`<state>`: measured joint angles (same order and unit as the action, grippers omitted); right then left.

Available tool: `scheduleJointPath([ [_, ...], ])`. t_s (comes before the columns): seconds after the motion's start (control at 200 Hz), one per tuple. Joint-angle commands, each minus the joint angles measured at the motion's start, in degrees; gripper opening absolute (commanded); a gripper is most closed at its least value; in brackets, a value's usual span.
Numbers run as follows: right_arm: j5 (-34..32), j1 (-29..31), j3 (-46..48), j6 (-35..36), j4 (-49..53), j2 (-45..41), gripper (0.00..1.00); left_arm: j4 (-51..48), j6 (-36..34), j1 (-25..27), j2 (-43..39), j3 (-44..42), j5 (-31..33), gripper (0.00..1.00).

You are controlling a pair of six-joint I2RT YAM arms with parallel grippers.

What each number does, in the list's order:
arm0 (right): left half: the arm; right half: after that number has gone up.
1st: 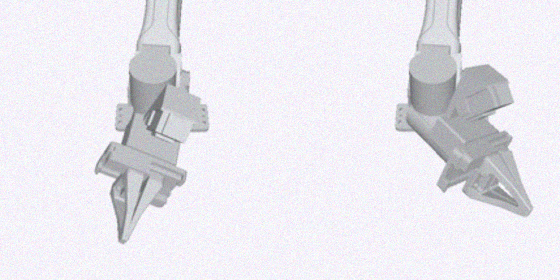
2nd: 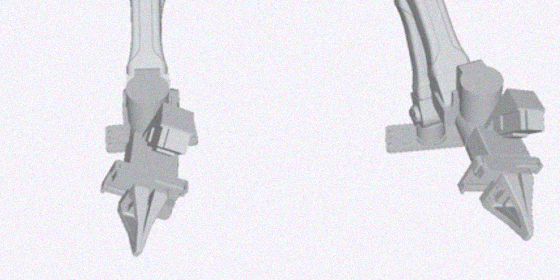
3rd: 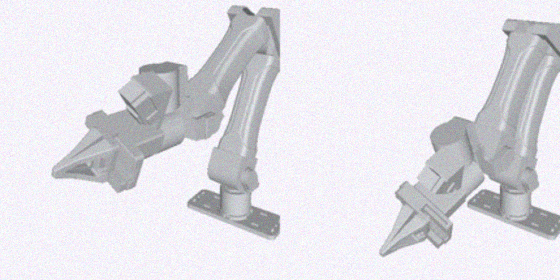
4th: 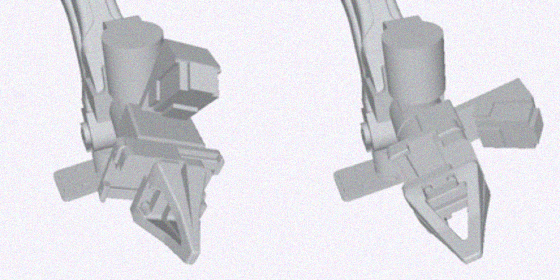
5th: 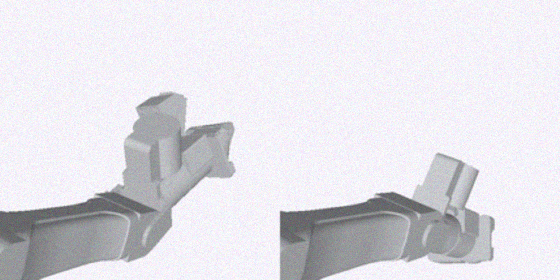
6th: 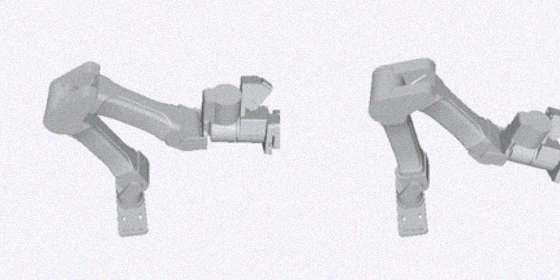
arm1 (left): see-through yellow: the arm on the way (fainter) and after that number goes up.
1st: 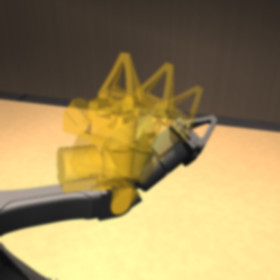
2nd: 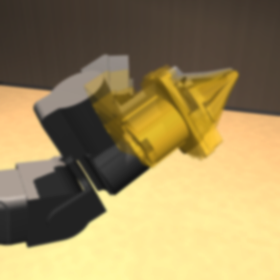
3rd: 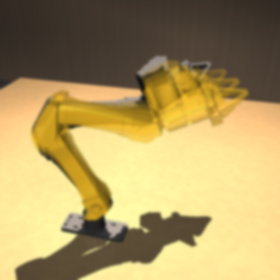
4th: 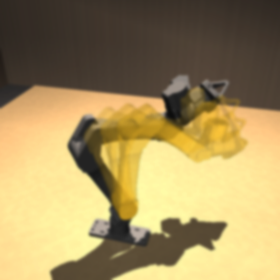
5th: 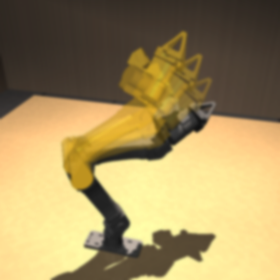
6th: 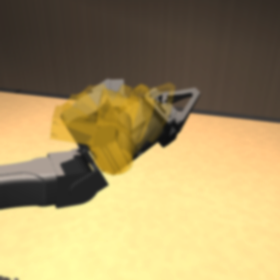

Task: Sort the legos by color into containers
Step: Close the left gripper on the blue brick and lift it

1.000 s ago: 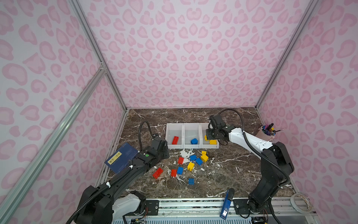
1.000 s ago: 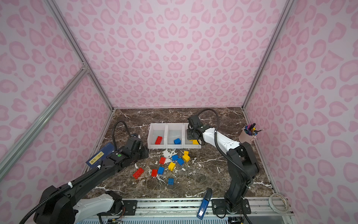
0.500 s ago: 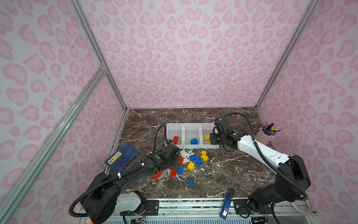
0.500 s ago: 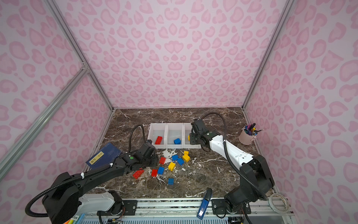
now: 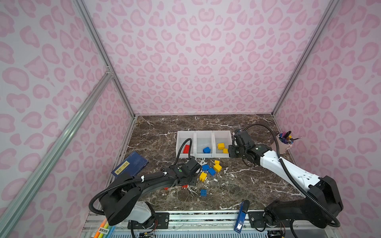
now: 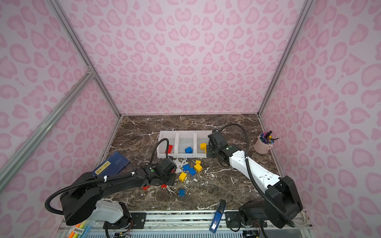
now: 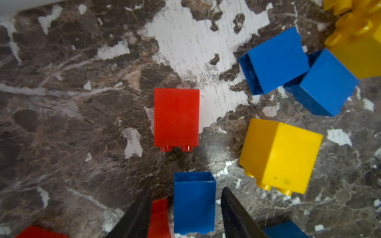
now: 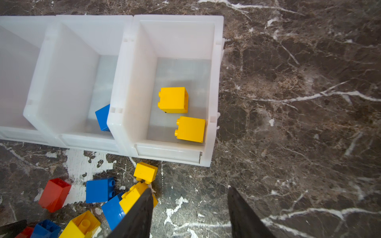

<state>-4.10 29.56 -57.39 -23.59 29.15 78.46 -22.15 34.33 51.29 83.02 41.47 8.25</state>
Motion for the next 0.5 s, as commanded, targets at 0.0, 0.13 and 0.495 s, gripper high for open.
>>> scheduleJointPath([
  [0.0, -0.42, 0.00, 0.37, -0.61, 0.30, -0.23, 0.59, 0.71, -0.66, 0.73, 1.34, 0.97, -0.43, 0.56],
  [0.13, -0.68, -0.03, 0.46, -0.60, 0.30, -0.72, 0.59, 0.99, -0.23, 1.14, 2.80, 1.15, 0.08, 0.53],
  [0.495, -0.91, -0.23, 1.18, -0.61, 0.47, -1.13, 0.58, 0.97, -0.83, 1.63, 5.39, 2.47, 0.98, 0.39],
])
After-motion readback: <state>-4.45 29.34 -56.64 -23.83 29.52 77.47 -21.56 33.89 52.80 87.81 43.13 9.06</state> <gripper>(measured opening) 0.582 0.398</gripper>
